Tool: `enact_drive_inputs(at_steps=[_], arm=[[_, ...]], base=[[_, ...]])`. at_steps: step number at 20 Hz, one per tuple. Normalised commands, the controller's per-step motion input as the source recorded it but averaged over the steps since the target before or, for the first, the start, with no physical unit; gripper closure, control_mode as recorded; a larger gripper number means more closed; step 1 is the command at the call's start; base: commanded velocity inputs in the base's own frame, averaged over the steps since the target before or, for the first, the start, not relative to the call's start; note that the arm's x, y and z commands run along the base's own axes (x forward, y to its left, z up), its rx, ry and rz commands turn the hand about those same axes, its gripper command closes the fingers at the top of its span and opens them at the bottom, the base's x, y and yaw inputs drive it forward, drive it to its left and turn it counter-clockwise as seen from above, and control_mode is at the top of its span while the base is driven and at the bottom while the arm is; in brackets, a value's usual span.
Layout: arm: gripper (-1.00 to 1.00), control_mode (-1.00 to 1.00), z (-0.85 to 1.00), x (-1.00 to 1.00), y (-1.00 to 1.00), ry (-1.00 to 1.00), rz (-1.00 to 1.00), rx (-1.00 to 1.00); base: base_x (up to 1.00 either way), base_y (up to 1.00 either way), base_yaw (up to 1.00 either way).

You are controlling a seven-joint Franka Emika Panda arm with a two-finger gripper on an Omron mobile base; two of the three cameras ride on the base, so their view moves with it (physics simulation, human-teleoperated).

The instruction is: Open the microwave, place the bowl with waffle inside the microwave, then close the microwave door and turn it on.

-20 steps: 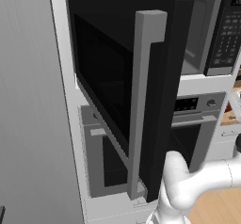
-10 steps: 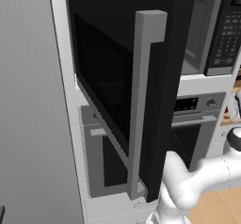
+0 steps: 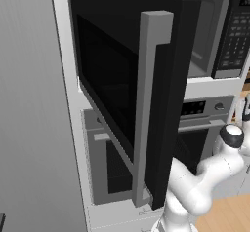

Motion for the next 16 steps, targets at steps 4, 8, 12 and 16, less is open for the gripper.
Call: enact_drive_inputs(at_steps=[4,8,12,16], arm=[[1.0,-1.0,-0.02,0.01,-0.24,0.0,0.0,0.11],[1.0,-1.0,-0.02,-0.56,-0.45,-0.04,0.0,0.09],[1.0,-1.0,0.08,-0.59,-0.27,-0.16,0.0,0.09],[1.0,-1.0,0.33,-0.61,-0.15,-0.28,0.0,0.09]], base=[[0.0,0.0,0.0],[0.0,0.0,0.0],[0.0,0.0,0.0],[0.0,0.0,0.0]])
